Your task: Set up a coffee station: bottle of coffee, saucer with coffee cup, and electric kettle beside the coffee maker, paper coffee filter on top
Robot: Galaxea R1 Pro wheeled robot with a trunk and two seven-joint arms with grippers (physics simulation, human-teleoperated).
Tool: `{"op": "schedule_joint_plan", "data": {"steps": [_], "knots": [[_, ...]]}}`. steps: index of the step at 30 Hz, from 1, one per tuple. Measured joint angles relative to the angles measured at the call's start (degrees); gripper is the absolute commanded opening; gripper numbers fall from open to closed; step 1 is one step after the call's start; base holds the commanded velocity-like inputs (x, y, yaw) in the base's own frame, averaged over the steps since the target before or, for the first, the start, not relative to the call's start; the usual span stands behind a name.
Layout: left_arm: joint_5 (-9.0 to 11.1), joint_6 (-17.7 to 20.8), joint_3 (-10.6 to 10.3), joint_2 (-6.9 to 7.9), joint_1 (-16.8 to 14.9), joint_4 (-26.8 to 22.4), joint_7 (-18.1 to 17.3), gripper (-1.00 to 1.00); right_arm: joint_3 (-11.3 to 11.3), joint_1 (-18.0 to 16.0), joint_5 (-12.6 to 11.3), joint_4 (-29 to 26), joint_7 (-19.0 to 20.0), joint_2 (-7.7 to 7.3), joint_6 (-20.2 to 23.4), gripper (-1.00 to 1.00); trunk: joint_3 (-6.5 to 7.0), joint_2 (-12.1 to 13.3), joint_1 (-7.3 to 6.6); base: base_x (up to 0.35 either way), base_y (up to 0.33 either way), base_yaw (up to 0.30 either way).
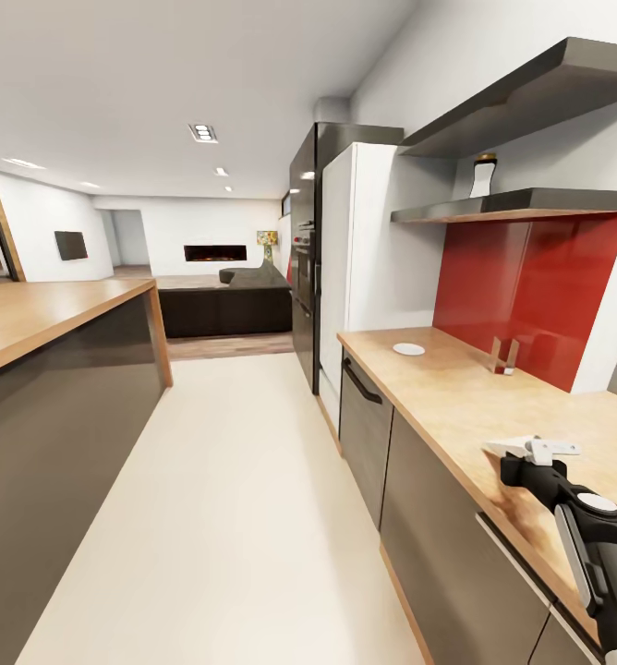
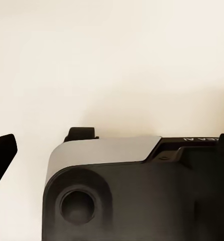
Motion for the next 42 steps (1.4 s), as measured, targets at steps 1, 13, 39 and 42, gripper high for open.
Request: {"op": "schedule_joint_plan", "data": {"steps": [1, 13, 39, 42], "knots": [[0.0, 0.0, 0.0, -0.01, 0.0, 0.0, 0.0, 1.0, 0.0, 0.0, 0.0, -0.02, 0.0, -0.01, 0.0, -1.0, 0.0, 0.0, 0.0, 0.0, 0.0, 0.0], [0.0, 0.0, 0.0, -0.01, 0.0, 0.0, 0.0, 1.0, 0.0, 0.0, 0.0, -0.1, -0.03, 0.0, 0.0, -1.0, 0.89, 1.99, -1.09, 0.0, 0.0, 0.0], [0.01, 0.0, 0.0, -0.01, 0.0, -0.04, 0.0, 1.0, 0.77, -0.04, 0.09, -3.31, -9.97, 0.05, 0.17, -1.0, 0.9, 2.01, -1.1, 0.0, 0.0, 0.0], [0.01, 0.0, -0.01, -0.01, 0.0, -0.06, 0.0, 1.0, 1.28, -0.03, 0.1, -3.38, -11.05, 0.13, 0.19, -1.0, 0.9, 2.01, -1.1, 0.0, 0.0, 0.0]]}}
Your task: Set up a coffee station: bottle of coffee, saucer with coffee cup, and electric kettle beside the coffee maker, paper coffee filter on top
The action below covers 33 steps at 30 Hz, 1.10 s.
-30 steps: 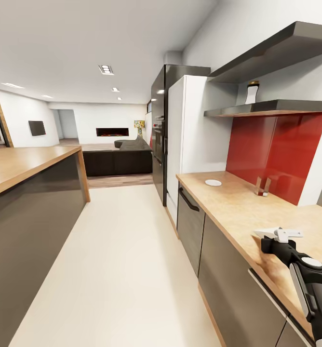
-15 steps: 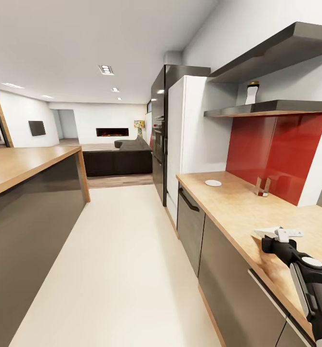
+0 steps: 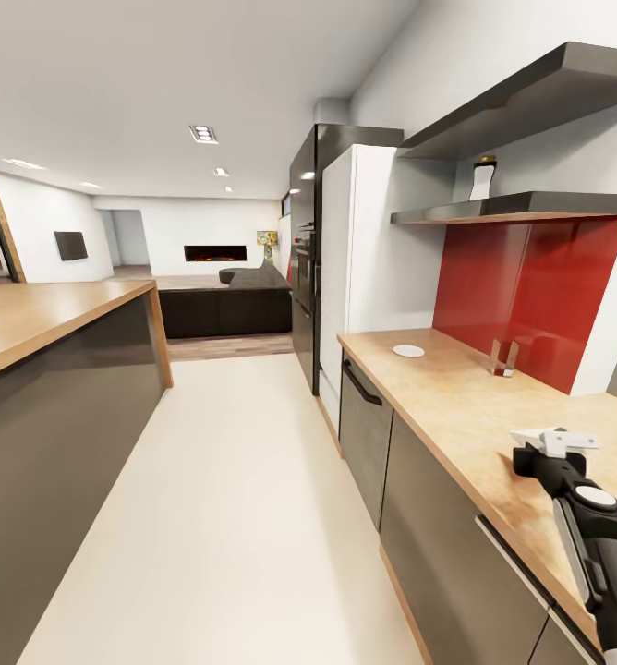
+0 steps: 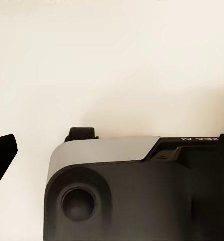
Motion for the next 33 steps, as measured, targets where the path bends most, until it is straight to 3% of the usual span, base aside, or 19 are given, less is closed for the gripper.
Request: {"op": "schedule_joint_plan", "data": {"steps": [33], "knots": [[0.06, 0.0, -0.07, -0.04, 0.0, -0.03, 0.0, 1.0, 0.5, 0.01, -0.25, -0.05, -0.56, 0.21, 0.19, -1.0, 0.54, 1.2, -0.66, 0.0, 0.0, 0.0]]}}
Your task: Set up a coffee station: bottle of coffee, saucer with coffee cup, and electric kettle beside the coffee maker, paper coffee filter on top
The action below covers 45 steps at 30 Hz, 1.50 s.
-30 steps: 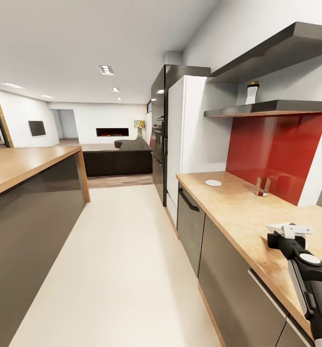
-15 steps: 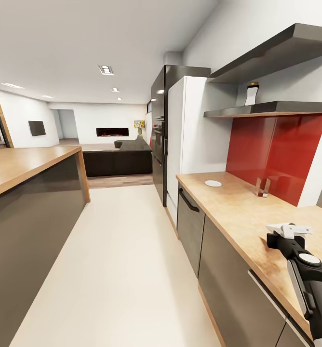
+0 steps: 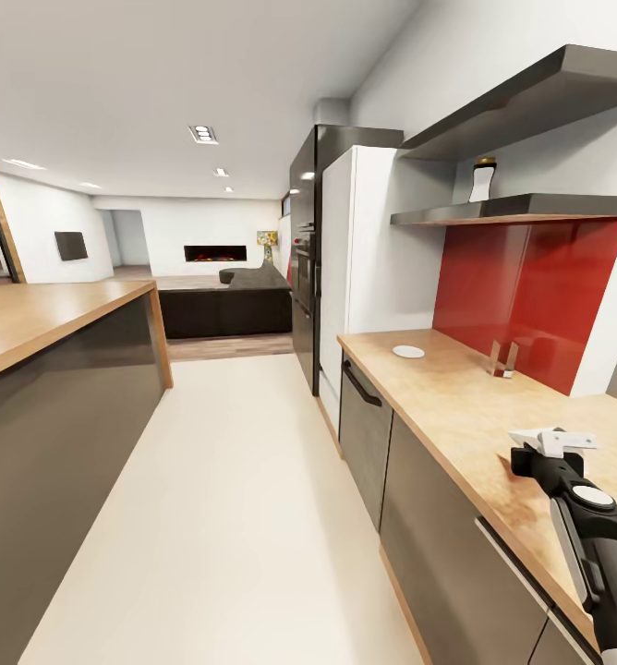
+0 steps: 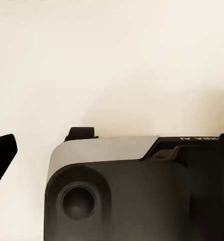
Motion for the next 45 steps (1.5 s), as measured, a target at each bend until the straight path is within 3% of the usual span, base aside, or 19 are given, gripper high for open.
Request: {"op": "schedule_joint_plan", "data": {"steps": [12, 17, 26, 45], "knots": [[0.01, 0.0, 0.01, 0.0, -0.01, 0.01, 0.0, 1.0, -0.01, 0.01, -0.01, 0.0, 0.0, -0.01, -0.02, -1.0, 0.0, 0.0, 0.0, 0.0, 0.0, 0.0], [0.01, 0.0, 0.0, 0.01, 0.0, 0.0, 0.0, 1.0, 1.44, 0.0, 0.04, 0.0, -0.01, -0.01, 0.02, -1.0, 0.0, 0.0, 0.0, 0.0, 0.0, 0.0], [-0.01, 0.0, 0.03, 0.03, 0.0, 0.03, 0.0, 1.0, 1.86, 0.01, 0.08, 0.0, -0.03, -0.02, -0.01, -1.0, 0.0, 0.0, 0.0, 0.0, 0.078, -0.007], [0.0, 0.0, 0.08, 0.08, 0.0, 0.03, 0.0, 1.0, 1.87, 0.0, 0.08, 0.0, -0.03, -0.01, -0.01, -1.0, 0.69, 0.0, 0.0, 0.0, 0.012, -0.121]]}}
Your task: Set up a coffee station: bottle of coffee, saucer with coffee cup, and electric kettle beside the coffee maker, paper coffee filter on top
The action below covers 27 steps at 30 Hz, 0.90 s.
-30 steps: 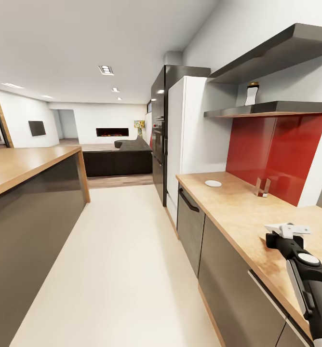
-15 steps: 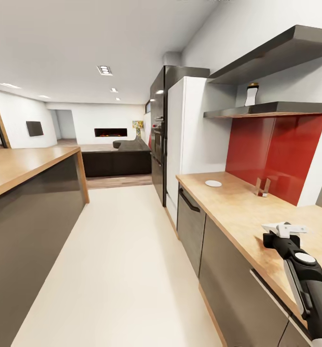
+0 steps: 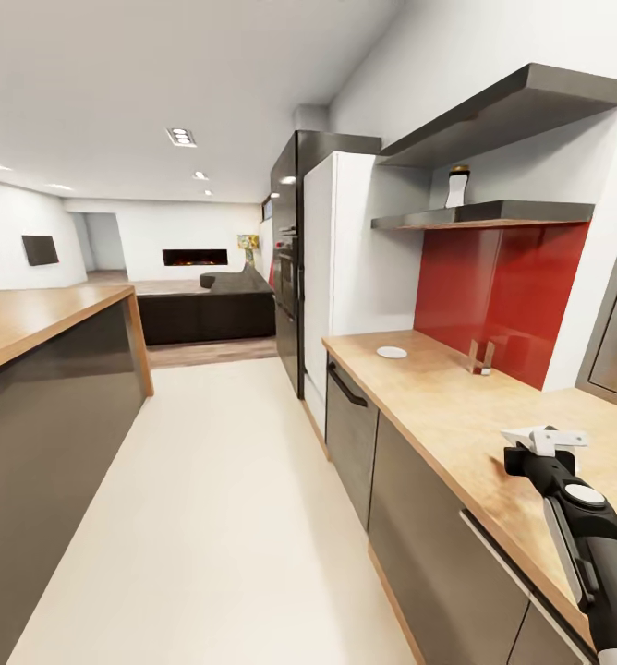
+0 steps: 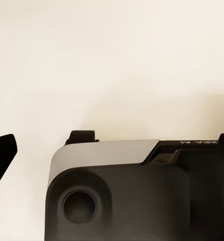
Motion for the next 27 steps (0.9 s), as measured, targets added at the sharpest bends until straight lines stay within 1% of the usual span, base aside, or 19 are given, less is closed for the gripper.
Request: {"op": "schedule_joint_plan", "data": {"steps": [6, 11, 19, 27], "knots": [[-0.01, 0.0, 0.0, -0.01, 0.0, 0.03, 0.0, 1.0, -0.02, -0.01, 0.0, -0.02, 0.0, 0.0, -0.01, -1.0, 0.01, 0.0, 0.0, 0.0, 0.0, -0.012], [-0.02, 0.0, 0.0, -0.04, -0.01, 0.02, 0.0, 1.0, -0.03, 0.01, -0.01, -0.03, 0.0, 0.0, 0.02, -1.0, 0.02, 0.0, 0.0, 0.0, 0.0, -0.139], [-0.03, 0.0, 0.0, 0.0, 0.0, 0.02, 0.0, 1.0, -0.02, 0.01, -0.01, -0.05, 0.0, -0.04, -0.02, -1.0, 0.02, 0.0, 0.0, 0.0, 0.0, -0.051], [-0.03, 0.0, 0.0, 0.01, -0.01, 0.0, 0.0, 1.0, -0.04, 0.0, -0.01, -0.08, 0.0, -0.13, 0.01, -1.0, 0.02, 0.0, 0.0, 0.0, 0.0, -0.13]]}}
